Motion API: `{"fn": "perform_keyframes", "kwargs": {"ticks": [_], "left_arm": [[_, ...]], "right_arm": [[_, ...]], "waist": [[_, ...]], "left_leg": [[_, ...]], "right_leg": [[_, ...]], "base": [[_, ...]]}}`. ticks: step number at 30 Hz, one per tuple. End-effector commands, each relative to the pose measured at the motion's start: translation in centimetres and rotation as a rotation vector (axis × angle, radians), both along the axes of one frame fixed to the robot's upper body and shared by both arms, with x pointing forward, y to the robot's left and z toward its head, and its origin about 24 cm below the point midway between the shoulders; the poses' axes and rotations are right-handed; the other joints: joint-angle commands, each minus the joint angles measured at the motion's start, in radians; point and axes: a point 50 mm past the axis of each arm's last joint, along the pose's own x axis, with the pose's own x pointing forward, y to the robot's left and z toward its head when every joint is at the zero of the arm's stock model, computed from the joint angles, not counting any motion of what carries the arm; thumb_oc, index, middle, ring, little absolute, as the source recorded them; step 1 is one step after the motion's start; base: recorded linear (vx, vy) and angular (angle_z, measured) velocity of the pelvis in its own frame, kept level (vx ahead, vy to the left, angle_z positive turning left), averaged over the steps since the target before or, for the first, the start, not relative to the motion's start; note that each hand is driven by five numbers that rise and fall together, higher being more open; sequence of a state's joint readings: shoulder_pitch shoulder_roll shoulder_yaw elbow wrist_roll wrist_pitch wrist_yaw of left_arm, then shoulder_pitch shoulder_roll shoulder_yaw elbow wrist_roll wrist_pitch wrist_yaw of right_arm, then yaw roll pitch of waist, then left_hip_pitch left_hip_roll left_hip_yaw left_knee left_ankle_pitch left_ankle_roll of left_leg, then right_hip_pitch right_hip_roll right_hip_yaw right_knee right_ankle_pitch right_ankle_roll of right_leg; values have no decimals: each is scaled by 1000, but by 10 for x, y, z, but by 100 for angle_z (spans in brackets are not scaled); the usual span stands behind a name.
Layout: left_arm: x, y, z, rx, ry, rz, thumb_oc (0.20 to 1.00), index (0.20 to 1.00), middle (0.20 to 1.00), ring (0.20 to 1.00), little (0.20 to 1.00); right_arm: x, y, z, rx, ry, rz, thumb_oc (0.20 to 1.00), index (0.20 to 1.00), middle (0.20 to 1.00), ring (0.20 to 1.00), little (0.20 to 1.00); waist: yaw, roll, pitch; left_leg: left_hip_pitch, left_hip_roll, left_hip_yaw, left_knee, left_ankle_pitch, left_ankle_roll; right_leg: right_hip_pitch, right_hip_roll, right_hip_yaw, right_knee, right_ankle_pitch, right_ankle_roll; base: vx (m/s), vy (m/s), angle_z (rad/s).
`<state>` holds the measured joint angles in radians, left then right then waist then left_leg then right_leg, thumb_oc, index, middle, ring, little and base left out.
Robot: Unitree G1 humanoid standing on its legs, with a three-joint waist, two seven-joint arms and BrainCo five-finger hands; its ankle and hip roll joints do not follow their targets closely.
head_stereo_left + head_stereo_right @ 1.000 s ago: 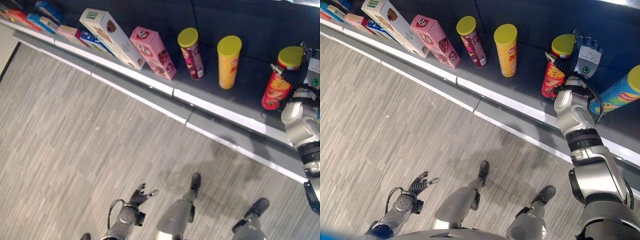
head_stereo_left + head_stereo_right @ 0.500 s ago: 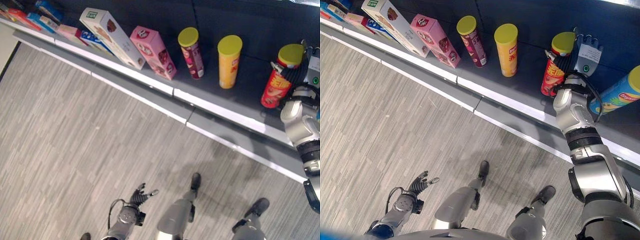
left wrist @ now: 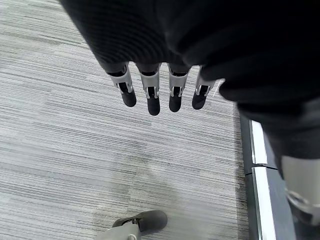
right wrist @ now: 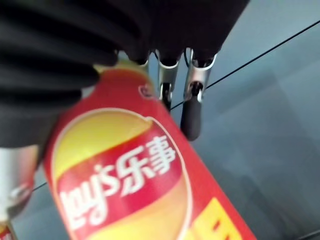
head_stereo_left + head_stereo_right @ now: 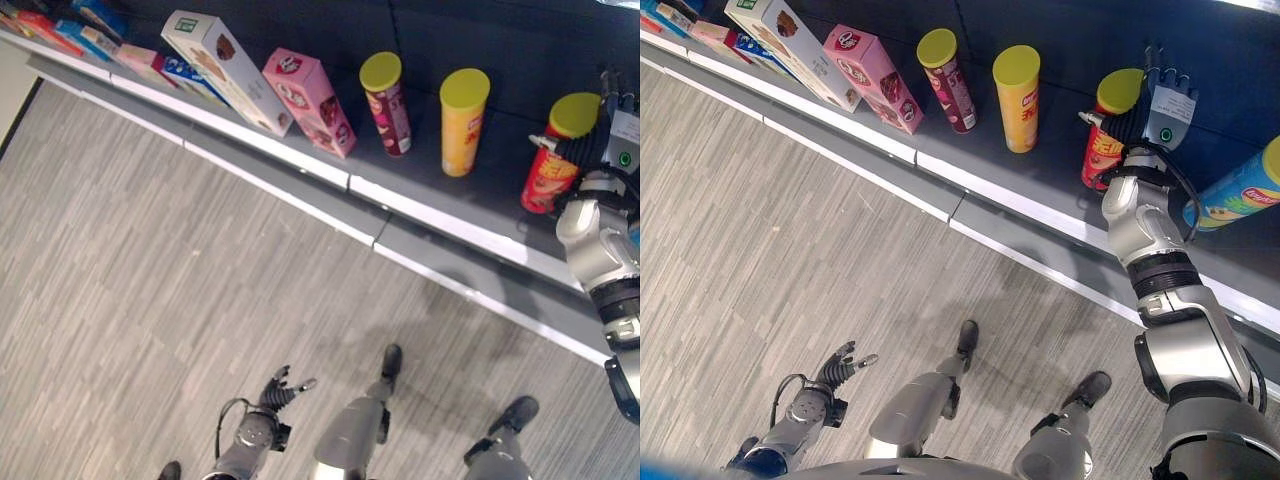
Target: Put the goods on the table back onto the shelves and tidy them up.
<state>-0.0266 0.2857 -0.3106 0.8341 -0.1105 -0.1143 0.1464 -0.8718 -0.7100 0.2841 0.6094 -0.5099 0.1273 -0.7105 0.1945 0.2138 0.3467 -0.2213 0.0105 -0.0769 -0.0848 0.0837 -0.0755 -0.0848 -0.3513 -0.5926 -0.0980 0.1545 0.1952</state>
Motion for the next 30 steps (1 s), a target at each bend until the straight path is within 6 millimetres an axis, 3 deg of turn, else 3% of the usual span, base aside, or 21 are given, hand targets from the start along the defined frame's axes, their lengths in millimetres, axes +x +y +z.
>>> {"fn": "perform_keyframes", "kwargs": {"ticks": [1, 7, 12, 17, 18, 22, 24, 25, 27, 28, 30], "left_arm": [[7, 12, 5, 87, -12, -61, 1000, 1000, 1000, 1000, 1000], [9, 10, 5, 85, -14, -55, 1000, 1000, 1000, 1000, 1000], [7, 10, 3, 97, 5, -51, 1000, 1000, 1000, 1000, 1000], [3, 12, -1, 110, 33, -37, 1000, 1000, 1000, 1000, 1000], [0, 14, -2, 116, 46, -22, 1000, 1000, 1000, 1000, 1000], [-9, 24, -7, 144, 87, 9, 1000, 1000, 1000, 1000, 1000], [-21, 34, -11, 155, 126, 47, 1000, 1000, 1000, 1000, 1000], [-31, 42, -14, 159, 163, 67, 1000, 1000, 1000, 1000, 1000], [-42, 49, -17, 152, 207, 83, 1000, 1000, 1000, 1000, 1000], [-52, 54, -21, 146, 250, 86, 1000, 1000, 1000, 1000, 1000], [-54, 54, -22, 120, 261, 74, 1000, 1000, 1000, 1000, 1000]], "right_arm": [[2, 11, 32, -50, -109, 35, 1000, 1000, 1000, 1000, 1000], [-2, 17, 24, -26, -137, 58, 1000, 1000, 1000, 1000, 1000], [-12, 37, 12, -7, -179, 146, 1000, 1000, 1000, 1000, 1000], [-32, 57, -5, 17, -203, 267, 1000, 1000, 1000, 1000, 1000], [-44, 65, -13, 20, -200, 332, 1000, 1000, 1000, 1000, 1000], [-63, 68, -32, 38, -108, 437, 1000, 1000, 1000, 1000, 1000], [-82, 69, -57, 184, 48, 608, 1000, 1000, 1000, 1000, 1000], [-96, 68, -75, 357, 163, 756, 1000, 1000, 1000, 1000, 1000], [-109, 64, -96, 571, 297, 907, 1000, 1000, 1000, 1000, 1000], [-118, 64, -116, 800, 411, 1058, 1000, 1000, 1000, 1000, 1000], [-123, 62, -145, 991, 571, 1146, 1000, 1000, 1000, 1000, 1000]], "waist": [[30, -26, -28], [17, -33, -25], [0, -50, -32], [-31, -82, -46], [-48, -100, -55], [-78, -136, -76], [-112, -177, -98], [-130, -205, -114], [-150, -226, -132], [-166, -239, -153], [-176, -252, -175]], "left_leg": [[-23, 9, 69, -2, -31, -40], [-27, 6, 76, -2, -14, -31], [-16, 14, 90, -2, -21, -32], [7, 31, 111, -2, -32, -34], [19, 41, 124, -2, -37, -36], [50, 57, 148, -2, -48, -40], [84, 72, 178, -2, -59, -42], [112, 81, 201, -2, -66, -45], [137, 89, 226, -2, -72, -48], [164, 95, 245, -2, -76, -52], [185, 100, 260, -2, -77, -57]], "right_leg": [[-22, -73, 87, 164, -104, 59], [-28, -77, 79, 158, -80, 50], [-23, -72, 87, 152, -79, 48], [-13, -60, 99, 141, -77, 45], [-5, -52, 103, 135, -77, 42], [14, -41, 114, 124, -76, 39], [30, -23, 130, 110, -76, 36], [45, -10, 145, 95, -75, 35], [58, 2, 159, 87, -79, 34], [71, 10, 173, 82, -82, 33], [82, 15, 185, 78, -82, 31]], "base": [[0, 0, 0], [-30, 14, 0], [-18, 7, 0], [-7, -20, -8], [0, -17, -17], [25, -22, -16], [100, -56, -30], [113, -56, -32], [95, -34, -55], [104, -19, -82], [81, -8, -67]]}}
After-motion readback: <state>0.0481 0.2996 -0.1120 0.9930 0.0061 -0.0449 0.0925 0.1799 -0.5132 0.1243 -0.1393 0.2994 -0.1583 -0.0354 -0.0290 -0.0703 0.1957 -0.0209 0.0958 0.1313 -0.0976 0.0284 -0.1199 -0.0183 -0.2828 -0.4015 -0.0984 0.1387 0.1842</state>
